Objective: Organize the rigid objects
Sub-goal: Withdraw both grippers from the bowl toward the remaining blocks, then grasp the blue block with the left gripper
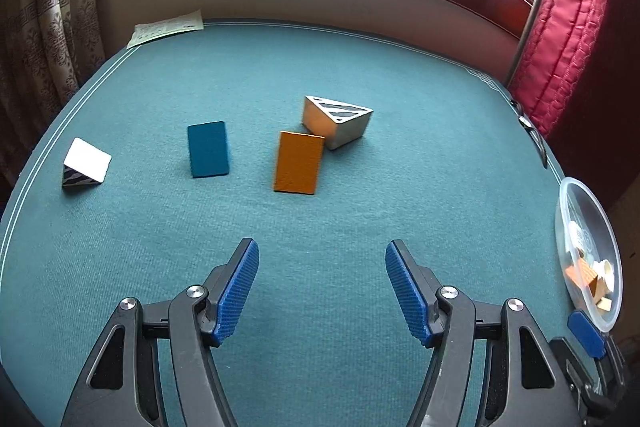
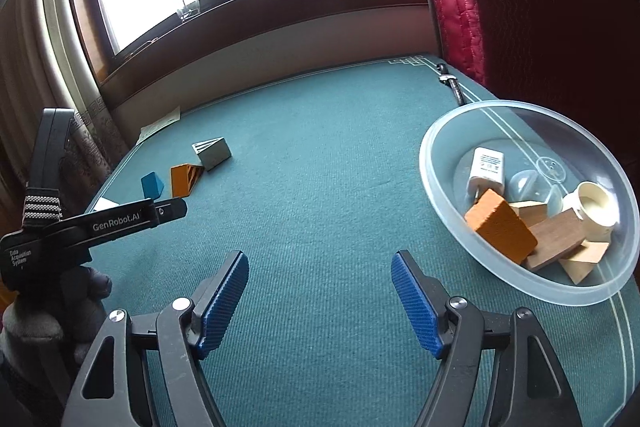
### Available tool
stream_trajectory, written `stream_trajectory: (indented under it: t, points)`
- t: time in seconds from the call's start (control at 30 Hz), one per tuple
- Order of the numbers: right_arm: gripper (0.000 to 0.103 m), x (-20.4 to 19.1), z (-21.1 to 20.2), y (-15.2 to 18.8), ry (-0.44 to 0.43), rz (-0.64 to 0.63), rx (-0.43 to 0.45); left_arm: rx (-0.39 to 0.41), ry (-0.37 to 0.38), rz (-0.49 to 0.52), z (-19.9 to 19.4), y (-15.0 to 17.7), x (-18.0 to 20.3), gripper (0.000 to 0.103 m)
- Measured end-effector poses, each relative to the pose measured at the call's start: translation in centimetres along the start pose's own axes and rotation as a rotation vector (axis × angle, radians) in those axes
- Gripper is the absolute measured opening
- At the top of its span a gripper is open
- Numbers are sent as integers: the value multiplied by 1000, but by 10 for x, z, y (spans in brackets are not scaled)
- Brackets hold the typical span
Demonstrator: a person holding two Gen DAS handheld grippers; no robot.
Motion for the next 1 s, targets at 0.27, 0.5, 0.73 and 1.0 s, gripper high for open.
stream_trajectory:
  t: [0.27, 0.5, 0.73, 1.0]
  points:
    - [77, -25, 11, 4, -43, -52, -44, -2, -118, -113, 15, -21, -58, 67]
    - [77, -36, 18, 7, -55, -69, -66, -1, -168, -159, 33, -42, -82, 67]
    - [77, -39, 25, 7, -57, -77, -87, 32, -173, -144, 49, -58, -82, 67]
    - [77, -45, 33, 3, -55, -95, -107, 64, -156, -88, 53, -57, -75, 43]
Point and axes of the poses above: each gripper's, at about its wrist camera, not at the fingertips, and z roughly the way its jaws point, x to its right, y to its underside, the point moved 2 cm from there along z, roughly the way its jaws point, and after that the axes turned 3 degrees about -z, right-handed, at the moved point
